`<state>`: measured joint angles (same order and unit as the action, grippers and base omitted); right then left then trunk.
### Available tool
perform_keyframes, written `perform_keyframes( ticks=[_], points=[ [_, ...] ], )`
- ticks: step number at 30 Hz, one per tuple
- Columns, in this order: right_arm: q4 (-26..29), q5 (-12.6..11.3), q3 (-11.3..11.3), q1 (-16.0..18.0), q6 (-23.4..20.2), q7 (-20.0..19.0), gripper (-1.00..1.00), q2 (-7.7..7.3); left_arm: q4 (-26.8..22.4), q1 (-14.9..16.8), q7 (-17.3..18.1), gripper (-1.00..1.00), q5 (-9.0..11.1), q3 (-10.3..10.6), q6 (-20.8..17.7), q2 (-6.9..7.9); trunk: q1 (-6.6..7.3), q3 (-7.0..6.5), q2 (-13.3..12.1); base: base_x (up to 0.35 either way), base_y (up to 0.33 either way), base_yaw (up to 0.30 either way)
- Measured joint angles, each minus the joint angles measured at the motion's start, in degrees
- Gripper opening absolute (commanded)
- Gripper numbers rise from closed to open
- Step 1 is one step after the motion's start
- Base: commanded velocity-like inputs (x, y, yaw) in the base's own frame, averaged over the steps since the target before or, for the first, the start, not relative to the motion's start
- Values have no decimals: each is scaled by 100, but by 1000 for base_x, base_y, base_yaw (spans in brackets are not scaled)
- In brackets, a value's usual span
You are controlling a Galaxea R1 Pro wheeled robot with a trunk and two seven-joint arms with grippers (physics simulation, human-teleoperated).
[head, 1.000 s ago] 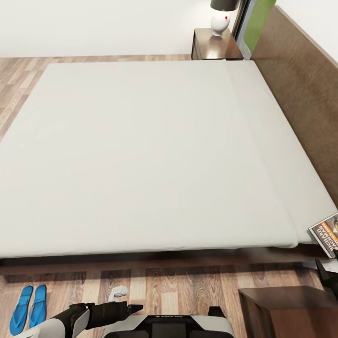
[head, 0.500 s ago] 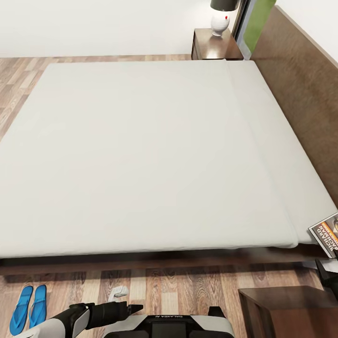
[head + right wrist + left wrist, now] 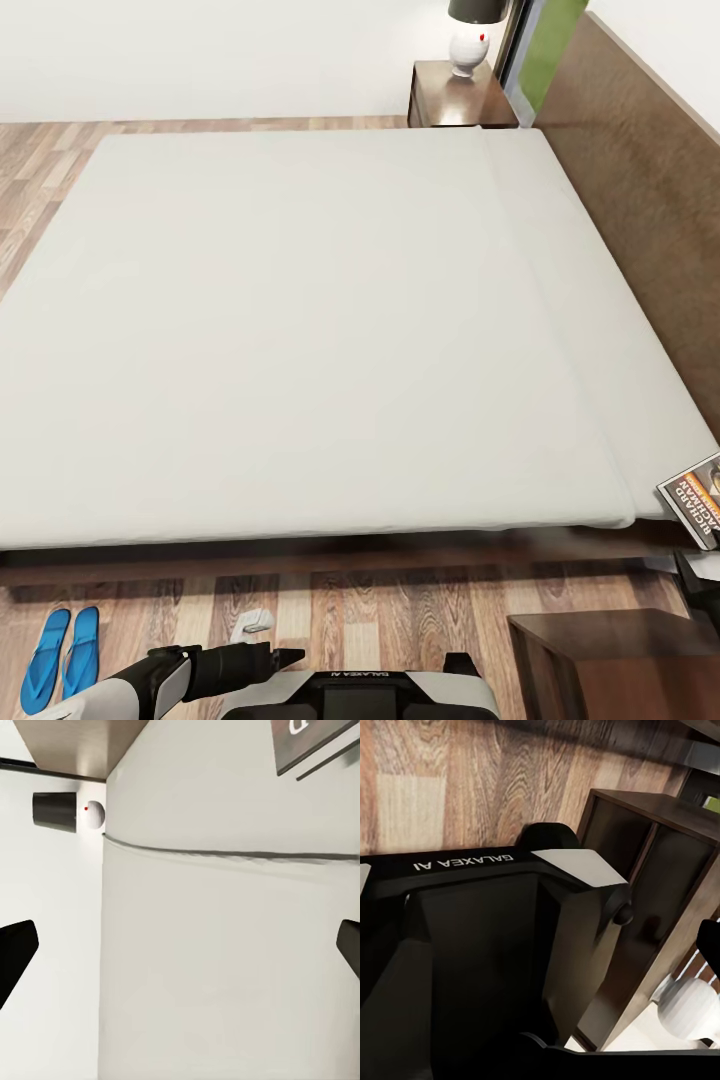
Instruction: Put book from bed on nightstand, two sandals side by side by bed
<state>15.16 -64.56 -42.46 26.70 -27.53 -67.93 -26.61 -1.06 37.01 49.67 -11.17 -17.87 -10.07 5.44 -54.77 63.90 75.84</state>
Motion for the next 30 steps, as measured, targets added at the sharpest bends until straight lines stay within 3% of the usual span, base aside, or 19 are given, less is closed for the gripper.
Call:
perform_keyframes(
  ticks=[13, 30],
  points=[
    [-3, 2, 3, 0, -1, -2, 100, 0, 0, 0, 4, 100, 0, 0, -4, 1, 0, 0, 0, 0, 0, -3],
    [1, -1, 3, -2, -1, 0, 100, 0, 2, 1, 2, 100, -1, 0, -6, -1, 0, 0, 0, 0, 0, -108]
  ],
)
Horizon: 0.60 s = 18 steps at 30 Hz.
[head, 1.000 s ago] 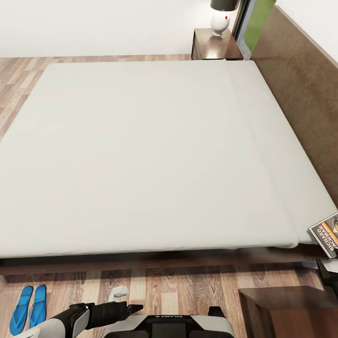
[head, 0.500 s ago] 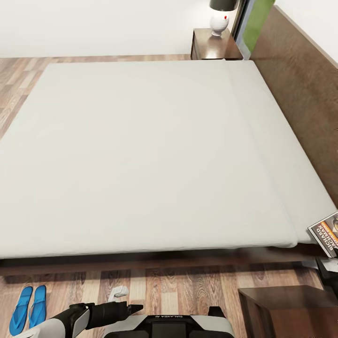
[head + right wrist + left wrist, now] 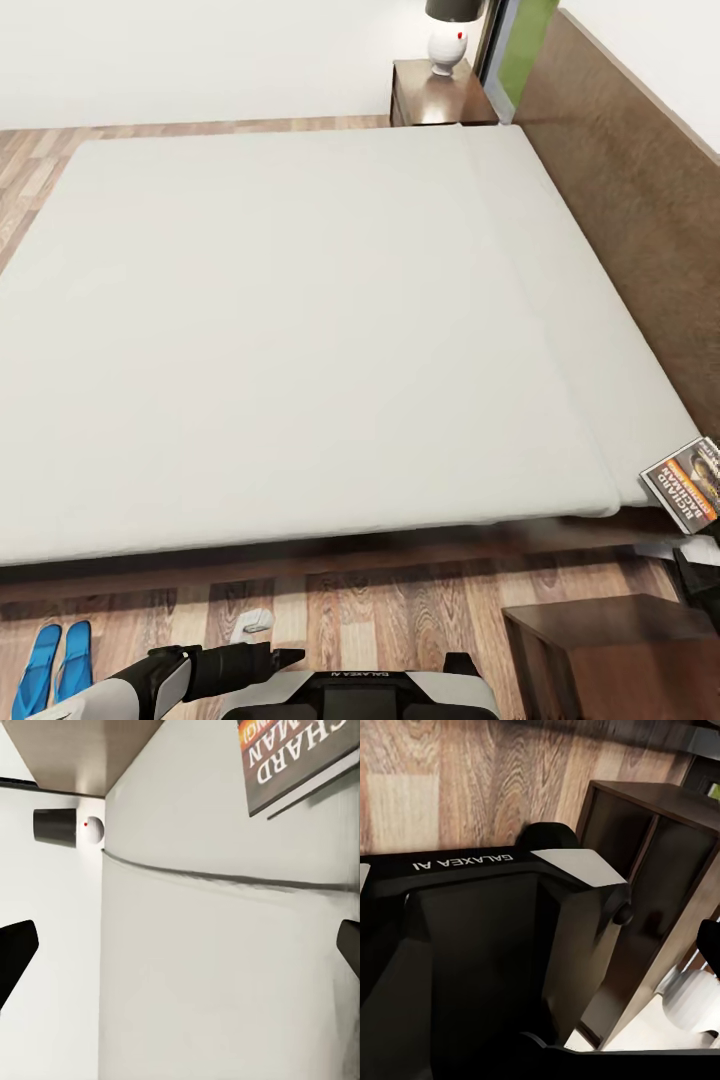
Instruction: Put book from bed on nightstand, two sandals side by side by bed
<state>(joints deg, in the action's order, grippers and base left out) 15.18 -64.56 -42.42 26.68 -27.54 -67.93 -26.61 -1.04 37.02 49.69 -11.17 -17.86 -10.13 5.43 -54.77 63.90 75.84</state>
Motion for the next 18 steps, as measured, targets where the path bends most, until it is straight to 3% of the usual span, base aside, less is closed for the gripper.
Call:
perform_keyframes(
  ticks=[8, 18],
  points=[
    [0, 0, 0, 0, 0, -1, 100, 0, 0, 0, 0, 100, 0, 0, 0, 2, 0, 0, 0, 0, 0, -232],
    [-8, 6, 0, 2, -18, -1, 100, 0, -2, -1, 1, 100, 1, 0, 0, 2, 0, 0, 0, 0, 0, -26]
  ],
)
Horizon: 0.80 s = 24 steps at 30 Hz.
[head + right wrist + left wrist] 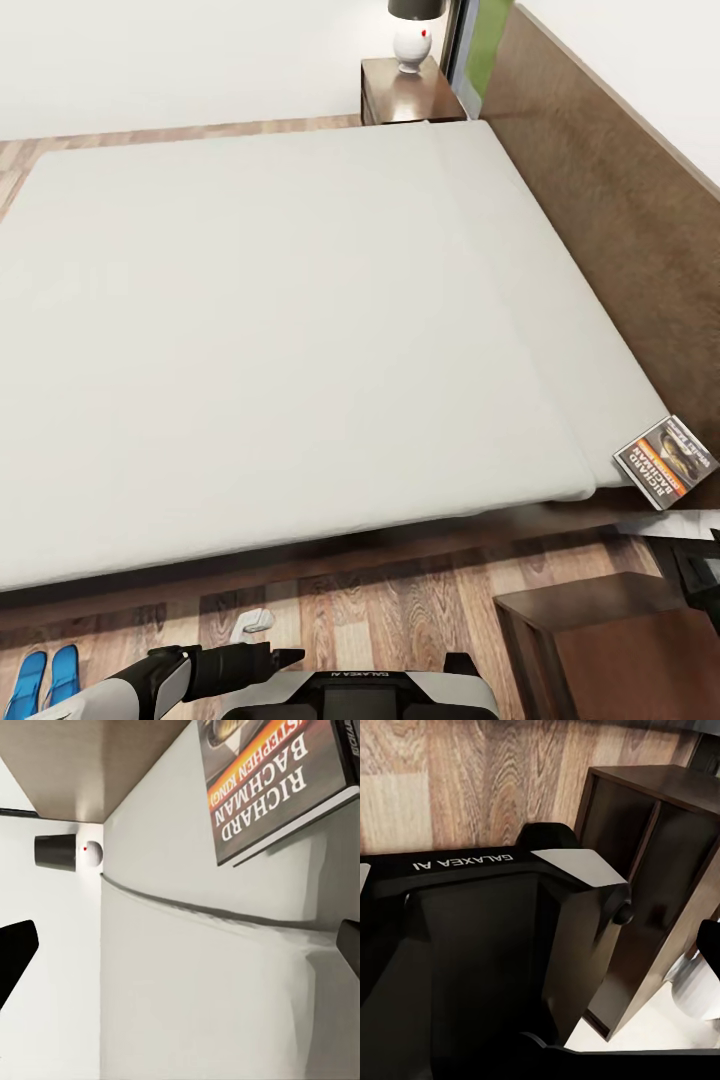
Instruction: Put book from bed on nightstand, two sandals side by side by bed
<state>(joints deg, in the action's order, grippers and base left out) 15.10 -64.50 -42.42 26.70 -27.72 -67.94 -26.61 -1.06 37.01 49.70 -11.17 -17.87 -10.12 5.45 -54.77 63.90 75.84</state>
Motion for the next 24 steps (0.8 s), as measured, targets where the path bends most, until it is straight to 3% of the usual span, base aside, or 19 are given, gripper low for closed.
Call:
perform_keyframes(
  ticks=[24],
  points=[
    [24, 3, 26, 2, 33, 26, 100, 43, 0, 1, 0, 100, 0, 0, 0, -1, 0, 0, 0, 0, 0, 0]
  ],
)
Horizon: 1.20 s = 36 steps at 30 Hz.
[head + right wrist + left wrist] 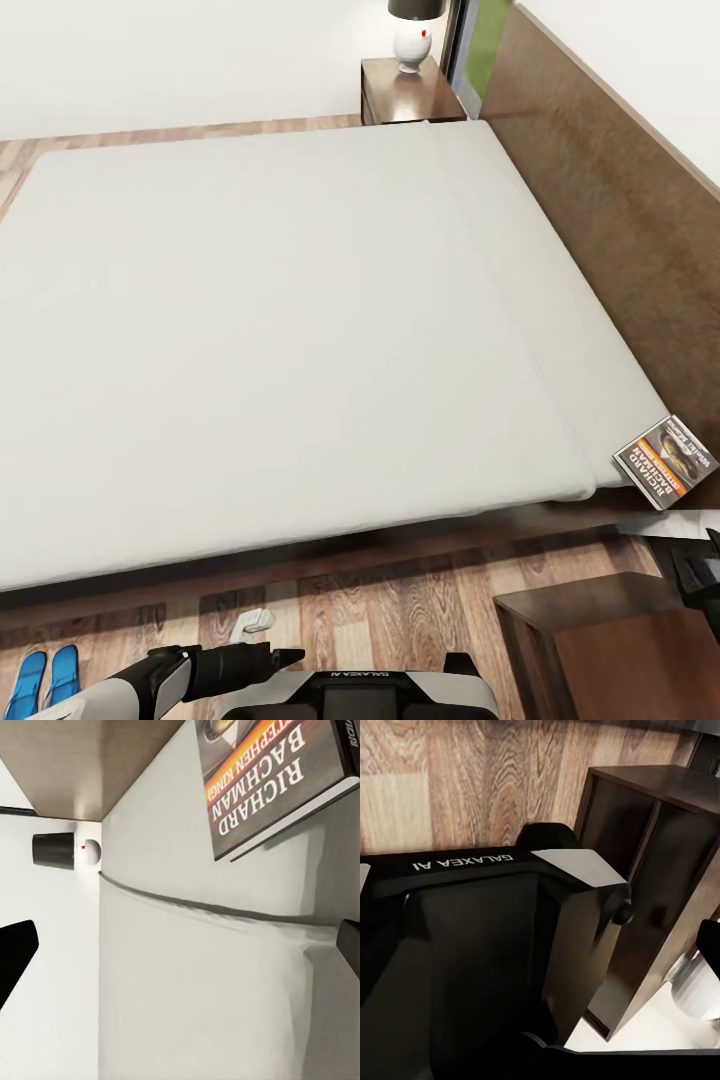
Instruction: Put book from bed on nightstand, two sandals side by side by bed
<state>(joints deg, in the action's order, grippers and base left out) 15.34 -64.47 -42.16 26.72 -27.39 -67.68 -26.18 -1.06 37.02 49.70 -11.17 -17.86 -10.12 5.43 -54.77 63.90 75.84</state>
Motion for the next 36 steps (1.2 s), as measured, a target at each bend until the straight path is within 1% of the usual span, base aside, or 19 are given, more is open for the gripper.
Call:
perform_keyframes(
  ticks=[6, 11, 13, 15, 17, 20, 32, 33, 35, 36],
  points=[
    [2, 0, 1, 18, 32, 58, 100, 2, 0, -1, -1, 100, 0, 0, 0, -2, 0, 0, 0, 0, 0, 0],
    [10, -1, 5, 30, 91, 534, 100, 1, 0, -1, 0, 100, 0, 0, 0, -6, 0, 0, 0, 0, 0, 0],
    [14, -4, 6, 31, 225, 659, 100, 1, 0, -1, 0, 100, 0, 0, 0, -2, 0, 0, 0, 0, 0, 0],
    [16, -6, 5, 32, 458, 742, 100, 1, 0, -1, 0, 100, 0, 0, 0, 0, 0, 0, 0, 0, 0, 0],
    [18, -4, 8, 33, 617, 778, 100, 1, 0, -1, 0, 100, 0, 0, 0, 1, 0, 0, 0, 0, 0, 0],
    [18, -4, 7, 33, 696, 794, 100, 1, 0, -1, 0, 100, 0, 0, 0, 0, 0, 0, 0, 0, 0, 0],
    [79, -2, 19, 48, 734, 823, 100, 4, 0, -1, 0, 100, 0, 0, 0, -2, 0, 0, 0, 0, 0, 0],
    [108, -2, 22, 52, 734, 885, 100, 6, 0, -1, 0, 100, 0, 0, 0, -2, 0, 0, 0, 0, 0, 0],
    [267, -8, 30, 58, 731, 1360, 100, 8, 0, -1, 0, 100, 0, 0, 0, -3, 0, 0, 0, 0, 0, 0],
    [317, -9, 33, 60, 730, 1484, 100, 8, 0, -1, 0, 100, 0, 0, 0, -2, 0, 0, 0, 0, 0, 0]
  ],
)
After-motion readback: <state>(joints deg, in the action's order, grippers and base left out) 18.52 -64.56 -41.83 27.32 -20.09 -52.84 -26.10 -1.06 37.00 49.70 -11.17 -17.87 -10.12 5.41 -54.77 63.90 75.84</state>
